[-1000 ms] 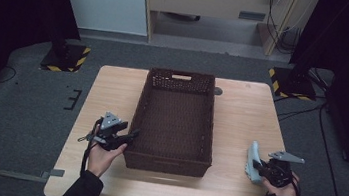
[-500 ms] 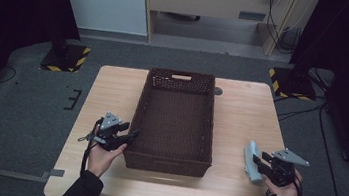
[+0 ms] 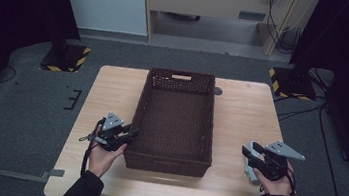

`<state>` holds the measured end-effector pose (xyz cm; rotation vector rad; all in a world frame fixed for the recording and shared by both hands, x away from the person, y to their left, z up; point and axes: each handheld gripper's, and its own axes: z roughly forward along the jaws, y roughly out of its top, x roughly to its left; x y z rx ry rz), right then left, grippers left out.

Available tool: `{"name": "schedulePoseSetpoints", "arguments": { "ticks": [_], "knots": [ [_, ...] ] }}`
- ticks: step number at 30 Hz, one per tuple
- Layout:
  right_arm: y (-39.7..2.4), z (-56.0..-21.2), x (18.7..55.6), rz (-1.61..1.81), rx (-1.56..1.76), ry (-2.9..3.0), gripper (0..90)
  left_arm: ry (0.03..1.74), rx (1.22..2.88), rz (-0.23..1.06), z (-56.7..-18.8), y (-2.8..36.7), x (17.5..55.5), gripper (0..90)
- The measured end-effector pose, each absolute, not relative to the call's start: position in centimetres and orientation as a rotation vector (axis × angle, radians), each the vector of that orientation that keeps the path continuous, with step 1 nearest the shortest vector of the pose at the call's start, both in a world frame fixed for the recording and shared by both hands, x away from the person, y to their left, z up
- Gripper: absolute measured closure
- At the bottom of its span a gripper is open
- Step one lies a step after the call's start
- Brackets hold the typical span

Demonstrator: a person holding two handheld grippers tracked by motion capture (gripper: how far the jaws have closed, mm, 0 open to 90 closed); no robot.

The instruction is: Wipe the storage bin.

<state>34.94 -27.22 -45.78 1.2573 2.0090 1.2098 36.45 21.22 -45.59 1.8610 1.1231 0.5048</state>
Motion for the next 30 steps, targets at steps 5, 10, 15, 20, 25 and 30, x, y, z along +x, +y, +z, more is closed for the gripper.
{"name": "schedulePoseSetpoints", "arguments": {
  "ticks": [5,10,15,20,25,30],
  "knots": [
    [-25.6,-45.2,35.6,1.245,1.215,2.032,52.4,1.12,1.869,0.49,-45.5,21.3,36.6,66.6],
    [-23.8,-44.3,36.7,1.268,1.189,2.053,52.1,1.121,1.872,0.48,-45.5,21.4,36.7,67.5],
    [-22.2,-43.8,37.6,1.301,1.168,2.069,52.6,1.123,1.87,0.471,-45.5,21.6,36.8,68.5],
    [-20.8,-43.3,38.5,1.332,1.152,2.086,52.9,1.123,1.875,0.462,-45.4,21.9,36.9,69.8],
    [-19.3,-43.1,39.3,1.346,1.126,2.107,53.0,1.119,1.879,0.457,-45.4,22.0,37.2,70.4],
    [-18.2,-43.6,39.9,1.331,1.123,2.125,52.7,1.109,1.883,0.458,-45.4,22.1,37.5,70.2]
  ]
}}
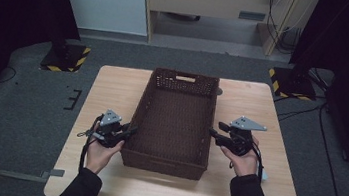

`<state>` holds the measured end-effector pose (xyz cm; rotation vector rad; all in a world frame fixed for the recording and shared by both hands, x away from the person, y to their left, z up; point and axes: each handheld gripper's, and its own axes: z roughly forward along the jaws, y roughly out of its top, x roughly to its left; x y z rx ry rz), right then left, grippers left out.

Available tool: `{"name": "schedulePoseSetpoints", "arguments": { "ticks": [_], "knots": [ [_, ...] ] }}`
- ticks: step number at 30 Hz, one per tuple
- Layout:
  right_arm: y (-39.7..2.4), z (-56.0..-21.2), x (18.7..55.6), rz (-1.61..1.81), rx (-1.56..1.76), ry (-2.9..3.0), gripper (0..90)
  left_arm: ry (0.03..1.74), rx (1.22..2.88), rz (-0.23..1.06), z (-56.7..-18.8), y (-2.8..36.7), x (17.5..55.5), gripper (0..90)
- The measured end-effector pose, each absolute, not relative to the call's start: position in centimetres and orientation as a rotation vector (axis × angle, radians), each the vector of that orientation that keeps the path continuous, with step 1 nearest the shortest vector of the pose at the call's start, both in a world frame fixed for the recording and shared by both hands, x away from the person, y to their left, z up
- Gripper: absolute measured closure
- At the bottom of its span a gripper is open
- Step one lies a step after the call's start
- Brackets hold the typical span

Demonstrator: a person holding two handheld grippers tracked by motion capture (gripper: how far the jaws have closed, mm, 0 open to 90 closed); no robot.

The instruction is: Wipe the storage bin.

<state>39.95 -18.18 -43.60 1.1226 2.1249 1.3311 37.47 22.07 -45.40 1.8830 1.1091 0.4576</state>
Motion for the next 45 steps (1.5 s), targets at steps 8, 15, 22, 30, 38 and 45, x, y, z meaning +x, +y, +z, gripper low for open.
{"name": "schedulePoseSetpoints", "arguments": {
  "ticks": [8,15,22,30,38,45],
  "knots": [
    [-17.2,-44.7,40.5,1.315,1.126,2.17,55.1,1.107,1.873,0.491,-45.4,22.2,37.4,62.5],
    [-16.8,-44.6,40.1,1.293,1.145,2.18,57.9,1.086,1.848,0.479,-44.8,22.5,36.5,55.8],
    [-16.8,-44.4,39.2,1.29,1.17,2.2,57.8,1.106,1.867,0.478,-44.9,22.7,36.1,65.4],
    [-17.0,-43.9,39.0,1.283,1.142,2.171,52.2,1.106,1.873,0.46,-44.8,22.8,36.3,67.8],
    [-16.3,-44.9,39.9,1.273,1.137,2.145,52.1,1.094,1.874,0.502,-44.8,22.9,36.4,65.0],
    [-16.6,-44.8,39.7,1.292,1.171,2.147,54.9,1.081,1.871,0.491,-44.4,23.0,35.5,59.2]
  ]
}}
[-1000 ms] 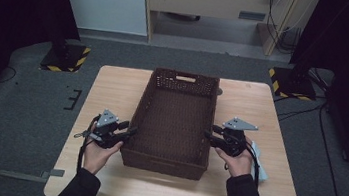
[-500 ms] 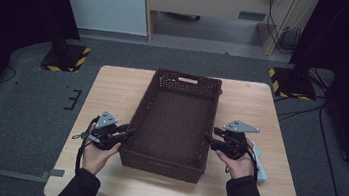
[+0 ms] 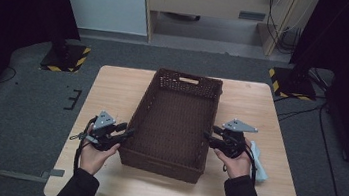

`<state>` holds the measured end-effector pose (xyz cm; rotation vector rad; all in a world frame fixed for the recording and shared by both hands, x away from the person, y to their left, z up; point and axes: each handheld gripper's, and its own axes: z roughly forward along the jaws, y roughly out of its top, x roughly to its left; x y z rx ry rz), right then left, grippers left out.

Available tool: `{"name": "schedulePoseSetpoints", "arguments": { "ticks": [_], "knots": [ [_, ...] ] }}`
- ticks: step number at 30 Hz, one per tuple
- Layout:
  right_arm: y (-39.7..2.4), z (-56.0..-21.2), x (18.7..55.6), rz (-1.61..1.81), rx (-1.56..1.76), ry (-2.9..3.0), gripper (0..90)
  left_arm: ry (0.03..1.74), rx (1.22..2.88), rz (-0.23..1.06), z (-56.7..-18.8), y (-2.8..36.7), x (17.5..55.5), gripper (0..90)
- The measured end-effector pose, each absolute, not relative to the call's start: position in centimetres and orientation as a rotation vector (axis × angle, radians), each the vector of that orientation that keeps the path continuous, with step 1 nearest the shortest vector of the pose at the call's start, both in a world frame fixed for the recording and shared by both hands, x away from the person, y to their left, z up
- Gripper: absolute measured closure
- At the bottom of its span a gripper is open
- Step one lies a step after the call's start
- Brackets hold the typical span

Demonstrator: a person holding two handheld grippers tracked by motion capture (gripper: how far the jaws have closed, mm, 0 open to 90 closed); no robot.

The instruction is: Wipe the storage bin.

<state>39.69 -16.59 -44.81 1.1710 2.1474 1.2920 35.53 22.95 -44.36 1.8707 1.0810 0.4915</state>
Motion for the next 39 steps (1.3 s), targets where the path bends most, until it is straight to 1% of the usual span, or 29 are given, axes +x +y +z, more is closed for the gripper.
{"name": "schedulePoseSetpoints", "arguments": {
  "ticks": [3,6,9,14,20,23,26,29,31,33,34,38,39],
  "knots": [
    [-16.6,-44.8,39.2,1.304,1.184,2.149,54.7,1.106,1.901,0.511,-44.7,23.0,35.0,66.1],
    [-16.5,-44.6,38.7,1.297,1.168,2.165,56.1,1.124,1.875,0.481,-44.8,23.3,35.1,68.4],
    [-16.3,-44.1,38.4,1.279,1.131,2.191,56.6,1.133,1.877,0.479,-44.9,23.5,35.3,72.4],
    [-16.3,-44.3,39.0,1.274,1.118,2.123,51.7,1.139,1.868,0.486,-45.0,23.8,35.9,74.5],
    [-16.1,-44.8,39.4,1.301,1.152,2.12,50.9,1.137,1.862,0.486,-45.0,23.9,36.3,75.1],
    [-16.1,-44.8,39.5,1.308,1.166,2.119,51.2,1.133,1.86,0.494,-45.0,24.0,36.2,73.2],
    [-16.3,-44.8,39.4,1.314,1.174,2.128,51.6,1.122,1.858,0.508,-44.9,24.0,35.8,66.2],
    [-16.2,-44.7,39.3,1.308,1.173,2.133,53.2,1.118,1.865,0.512,-44.9,24.0,35.4,65.4],
    [-16.2,-44.7,39.1,1.309,1.176,2.132,53.3,1.125,1.886,0.527,-45.0,23.9,35.4,68.6],
    [-16.1,-44.6,38.9,1.312,1.175,2.139,54.5,1.133,1.885,0.507,-45.3,24.0,35.6,73.1],
    [-16.1,-44.5,38.8,1.303,1.166,2.144,54.3,1.136,1.89,0.517,-45.3,24.0,35.7,74.7],
    [-16.0,-44.1,38.6,1.287,1.138,2.171,53.7,1.151,1.897,0.541,-45.2,24.1,36.1,77.2],
    [-16.0,-44.0,38.7,1.278,1.123,2.155,50.3,1.157,1.891,0.542,-45.2,24.2,36.2,77.7]
  ]
}}
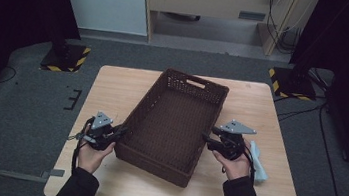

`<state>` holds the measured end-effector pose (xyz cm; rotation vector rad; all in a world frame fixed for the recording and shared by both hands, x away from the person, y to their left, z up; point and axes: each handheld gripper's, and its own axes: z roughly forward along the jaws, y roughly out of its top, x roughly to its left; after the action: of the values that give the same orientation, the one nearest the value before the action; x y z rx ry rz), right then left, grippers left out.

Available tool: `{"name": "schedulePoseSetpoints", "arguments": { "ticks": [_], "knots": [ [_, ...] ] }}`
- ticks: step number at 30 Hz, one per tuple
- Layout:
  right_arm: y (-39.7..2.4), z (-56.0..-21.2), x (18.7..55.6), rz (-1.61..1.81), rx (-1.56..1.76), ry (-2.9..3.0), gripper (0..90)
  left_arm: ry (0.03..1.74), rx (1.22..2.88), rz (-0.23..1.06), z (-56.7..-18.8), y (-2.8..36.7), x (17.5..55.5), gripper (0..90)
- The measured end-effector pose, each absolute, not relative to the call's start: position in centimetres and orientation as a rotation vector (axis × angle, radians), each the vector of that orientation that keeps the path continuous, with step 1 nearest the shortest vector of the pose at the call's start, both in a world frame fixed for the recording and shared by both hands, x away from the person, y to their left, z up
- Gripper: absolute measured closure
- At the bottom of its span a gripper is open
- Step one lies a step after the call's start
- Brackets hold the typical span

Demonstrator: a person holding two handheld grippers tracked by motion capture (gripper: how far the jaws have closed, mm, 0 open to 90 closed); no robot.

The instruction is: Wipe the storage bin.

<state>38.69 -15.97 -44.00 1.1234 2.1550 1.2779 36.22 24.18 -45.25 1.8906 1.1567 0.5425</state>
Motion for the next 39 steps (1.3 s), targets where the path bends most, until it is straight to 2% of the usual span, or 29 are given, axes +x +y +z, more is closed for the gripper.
{"name": "schedulePoseSetpoints", "arguments": {
  "ticks": [8,15,20,24,39],
  "knots": [
    [-16.0,-44.9,39.7,1.313,1.149,2.093,45.5,1.169,1.861,0.549,-45.5,24.6,37.0,79.4],
    [-16.0,-45.0,39.7,1.319,1.185,2.106,46.3,1.156,1.852,0.541,-45.0,25.0,36.1,72.5],
    [-16.0,-44.9,39.4,1.315,1.193,2.113,46.5,1.175,1.841,0.514,-45.4,25.4,36.3,77.0],
    [-15.8,-44.6,39.1,1.301,1.192,2.136,46.1,1.178,1.852,0.541,-45.3,25.3,36.5,80.3],
    [-17.1,-44.8,40.6,1.309,1.216,2.014,39.7,1.21,1.815,0.55,-45.5,25.8,38.0,81.1]
  ]
}}
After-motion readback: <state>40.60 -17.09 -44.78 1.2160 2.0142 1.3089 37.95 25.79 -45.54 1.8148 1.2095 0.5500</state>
